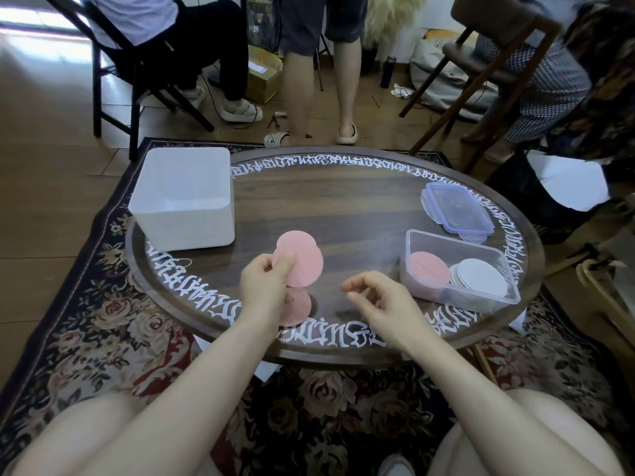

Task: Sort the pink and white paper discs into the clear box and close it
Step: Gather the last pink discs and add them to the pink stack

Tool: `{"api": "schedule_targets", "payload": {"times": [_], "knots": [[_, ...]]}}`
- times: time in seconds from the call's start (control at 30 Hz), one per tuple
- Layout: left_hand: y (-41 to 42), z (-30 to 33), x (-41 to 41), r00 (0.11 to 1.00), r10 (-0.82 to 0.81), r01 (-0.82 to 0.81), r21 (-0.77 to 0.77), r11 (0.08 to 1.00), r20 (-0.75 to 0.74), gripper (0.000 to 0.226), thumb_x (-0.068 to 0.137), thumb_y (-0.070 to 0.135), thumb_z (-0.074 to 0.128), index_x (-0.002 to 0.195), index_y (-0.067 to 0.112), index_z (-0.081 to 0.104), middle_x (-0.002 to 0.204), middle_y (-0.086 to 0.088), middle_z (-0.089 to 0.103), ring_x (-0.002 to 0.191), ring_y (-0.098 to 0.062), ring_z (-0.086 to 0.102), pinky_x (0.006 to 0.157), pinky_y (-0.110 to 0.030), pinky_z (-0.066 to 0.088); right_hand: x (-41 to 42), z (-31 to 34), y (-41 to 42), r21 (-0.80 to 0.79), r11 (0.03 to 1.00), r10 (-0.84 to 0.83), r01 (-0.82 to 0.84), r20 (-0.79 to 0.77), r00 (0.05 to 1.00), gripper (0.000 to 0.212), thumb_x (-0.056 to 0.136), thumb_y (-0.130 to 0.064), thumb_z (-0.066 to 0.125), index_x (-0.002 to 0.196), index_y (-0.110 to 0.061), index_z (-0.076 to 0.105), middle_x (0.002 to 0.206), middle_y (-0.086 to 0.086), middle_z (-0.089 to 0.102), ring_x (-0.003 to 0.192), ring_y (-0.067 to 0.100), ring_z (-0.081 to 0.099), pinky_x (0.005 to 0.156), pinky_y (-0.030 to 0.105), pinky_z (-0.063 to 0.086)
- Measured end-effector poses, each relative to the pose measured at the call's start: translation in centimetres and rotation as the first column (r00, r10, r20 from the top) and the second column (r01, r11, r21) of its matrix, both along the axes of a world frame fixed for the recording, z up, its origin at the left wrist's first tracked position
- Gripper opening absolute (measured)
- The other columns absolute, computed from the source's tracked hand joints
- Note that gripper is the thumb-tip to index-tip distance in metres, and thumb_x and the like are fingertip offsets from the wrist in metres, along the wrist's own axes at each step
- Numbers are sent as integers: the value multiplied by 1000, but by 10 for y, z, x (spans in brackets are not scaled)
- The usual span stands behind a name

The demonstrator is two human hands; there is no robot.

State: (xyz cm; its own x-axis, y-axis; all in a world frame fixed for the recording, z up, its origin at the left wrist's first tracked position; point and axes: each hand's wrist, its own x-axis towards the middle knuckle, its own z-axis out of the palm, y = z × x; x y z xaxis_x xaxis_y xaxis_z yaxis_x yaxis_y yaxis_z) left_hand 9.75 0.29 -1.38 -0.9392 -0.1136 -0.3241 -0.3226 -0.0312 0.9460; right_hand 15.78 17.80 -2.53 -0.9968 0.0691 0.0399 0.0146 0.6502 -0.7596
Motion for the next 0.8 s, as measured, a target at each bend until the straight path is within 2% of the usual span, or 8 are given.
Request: {"api": "schedule_targets", "payload": {"times": [0.17, 0.23, 0.3, 0.4, 0.6, 0.7, 0.73, 0.8], "knots": [[-3, 2, -2, 996, 69, -80, 192, 978, 63, 9, 91, 16, 60, 88, 9, 55, 81, -8, 63, 43, -12, 60, 50, -27, 51, 5, -1, -11, 289, 902, 334, -321, 5, 943, 18, 95, -27, 51, 108, -35, 59, 115, -20, 50, 87, 1, 52, 73, 24, 45], [-4, 3, -2, 995, 64, -81, 237, 968, 77, 6, 93, 12, 56, 96, 7, 53, 81, -11, 67, 54, -17, 66, 48, -27, 52, 7, 0, -17, 344, 851, 418, -397, 14, 908, 22, 96, -27, 48, 114, -36, 56, 120, -22, 48, 96, -1, 52, 78, 24, 46], [-4, 4, -2, 995, 61, -81, 253, 964, 83, 9, 94, 10, 53, 103, 6, 52, 83, -13, 68, 63, -22, 68, 47, -26, 52, 8, -1, -21, 386, 803, 474, -454, 48, 879, 25, 97, -26, 46, 118, -35, 54, 123, -22, 47, 102, 3, 55, 80, 30, 49], [-5, 4, -3, 996, 56, -73, 250, 965, 77, 9, 95, 8, 49, 104, 6, 53, 89, -15, 69, 66, -22, 71, 50, -27, 54, 8, 0, -24, 453, 753, 487, -477, 103, 867, 26, 97, -27, 45, 120, -33, 54, 123, -18, 47, 99, 10, 56, 78, 38, 50], [-5, 4, -3, 996, 63, -78, 250, 965, 67, 8, 95, 8, 46, 101, 9, 52, 81, -10, 70, 66, -23, 71, 51, -28, 53, 10, 2, -28, 540, 714, 476, -446, 92, 874, 20, 96, -28, 46, 115, -24, 50, 111, -8, 41, 92, 18, 53, 71, 37, 47], [-4, 4, -2, 996, 54, -70, 252, 965, 69, 10, 96, 8, 44, 102, 10, 51, 57, 1, 70, 69, -28, 67, 47, -25, 52, 10, -2, -29, 536, 718, 477, -445, 86, 874, 29, 95, -26, 47, 124, -27, 46, 124, -10, 41, 98, 18, 54, 72, 37, 48], [-4, 5, -2, 996, 55, -71, 257, 964, 70, 11, 95, 7, 44, 103, 10, 51, 56, 1, 70, 70, -29, 67, 46, -24, 52, 10, -3, -29, 539, 711, 481, -451, 93, 872, 35, 95, -25, 48, 129, -30, 45, 131, -12, 40, 100, 18, 55, 73, 35, 48], [-4, 5, -1, 996, 64, -78, 258, 963, 65, 13, 95, 6, 43, 106, 8, 51, 69, -5, 71, 70, -28, 69, 47, -25, 53, 10, -5, -30, 545, 693, 490, -471, 124, 863, 41, 95, -24, 47, 134, -34, 43, 138, -16, 38, 103, 18, 56, 76, 35, 48]]}}
